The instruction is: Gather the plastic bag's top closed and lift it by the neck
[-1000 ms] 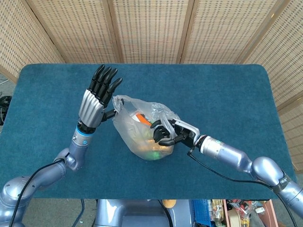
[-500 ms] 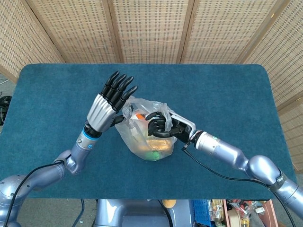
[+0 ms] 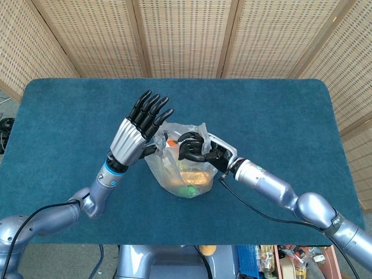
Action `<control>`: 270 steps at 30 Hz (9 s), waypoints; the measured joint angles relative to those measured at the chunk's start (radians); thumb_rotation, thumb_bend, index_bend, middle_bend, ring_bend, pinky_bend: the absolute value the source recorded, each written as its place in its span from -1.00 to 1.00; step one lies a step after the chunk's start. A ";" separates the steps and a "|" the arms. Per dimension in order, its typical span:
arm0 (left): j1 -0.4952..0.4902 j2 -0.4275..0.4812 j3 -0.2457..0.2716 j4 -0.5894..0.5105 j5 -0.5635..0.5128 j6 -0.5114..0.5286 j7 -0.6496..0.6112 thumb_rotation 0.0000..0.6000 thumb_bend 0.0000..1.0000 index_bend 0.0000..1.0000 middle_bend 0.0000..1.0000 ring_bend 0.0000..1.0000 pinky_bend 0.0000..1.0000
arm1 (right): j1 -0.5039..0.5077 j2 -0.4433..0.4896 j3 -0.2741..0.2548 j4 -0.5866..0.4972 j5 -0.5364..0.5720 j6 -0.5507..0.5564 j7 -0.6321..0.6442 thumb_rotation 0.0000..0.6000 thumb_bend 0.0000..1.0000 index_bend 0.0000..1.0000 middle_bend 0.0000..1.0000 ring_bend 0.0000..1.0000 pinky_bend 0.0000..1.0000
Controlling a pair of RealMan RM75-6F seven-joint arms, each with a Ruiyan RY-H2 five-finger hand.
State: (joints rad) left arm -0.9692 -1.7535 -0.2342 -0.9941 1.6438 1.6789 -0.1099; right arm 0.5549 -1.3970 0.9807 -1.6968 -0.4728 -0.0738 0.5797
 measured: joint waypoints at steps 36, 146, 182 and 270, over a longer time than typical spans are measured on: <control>-0.027 -0.015 -0.050 -0.057 0.006 -0.071 0.077 1.00 0.00 -1.00 -1.00 -1.00 -1.00 | -0.017 -0.139 0.015 -0.045 -0.106 0.150 0.105 1.00 -0.47 -0.18 -0.09 -0.52 -0.64; -0.062 -0.009 -0.126 -0.126 -0.100 -0.213 0.159 1.00 0.00 -1.00 -1.00 -1.00 -1.00 | 0.119 -0.254 -0.106 0.016 -0.241 0.305 0.260 1.00 -0.21 0.04 0.12 -0.23 -0.56; -0.044 0.058 -0.135 -0.183 -0.138 -0.262 0.169 1.00 -0.56 -1.00 -1.00 -1.00 -1.00 | 0.089 -0.209 -0.081 -0.002 -0.252 0.274 0.312 1.00 0.07 0.11 0.35 0.00 -0.39; 0.278 0.552 -0.028 -0.369 -0.192 -0.356 -0.218 1.00 -0.89 -1.00 -1.00 -1.00 -1.00 | 0.157 -0.116 -0.105 -0.070 -0.113 0.592 0.374 1.00 0.09 0.01 0.31 0.01 -0.37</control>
State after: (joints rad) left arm -0.6914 -1.2014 -0.2617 -1.3635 1.4520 1.3227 -0.3279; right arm 0.7118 -1.5125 0.8759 -1.7669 -0.5863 0.5181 0.9539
